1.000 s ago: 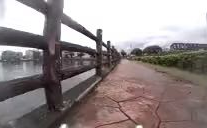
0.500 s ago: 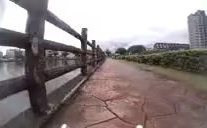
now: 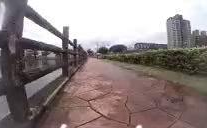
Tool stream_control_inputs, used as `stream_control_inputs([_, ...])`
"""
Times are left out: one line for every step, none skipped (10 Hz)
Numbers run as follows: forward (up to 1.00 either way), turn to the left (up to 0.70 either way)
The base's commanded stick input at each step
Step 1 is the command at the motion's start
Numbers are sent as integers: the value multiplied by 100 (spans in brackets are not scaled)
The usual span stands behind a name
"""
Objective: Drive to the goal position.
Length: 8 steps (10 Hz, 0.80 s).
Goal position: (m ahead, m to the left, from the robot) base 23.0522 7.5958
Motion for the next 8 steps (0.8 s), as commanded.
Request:
stream_control_inputs([0, -85])
stream_control_inputs([0, -85])
stream_control_inputs([0, -85])
stream_control_inputs([0, -85])
stream_control_inputs([0, -85])
stream_control_inputs([0, -75])
stream_control_inputs([81, -3])
stream_control_inputs([85, 1])
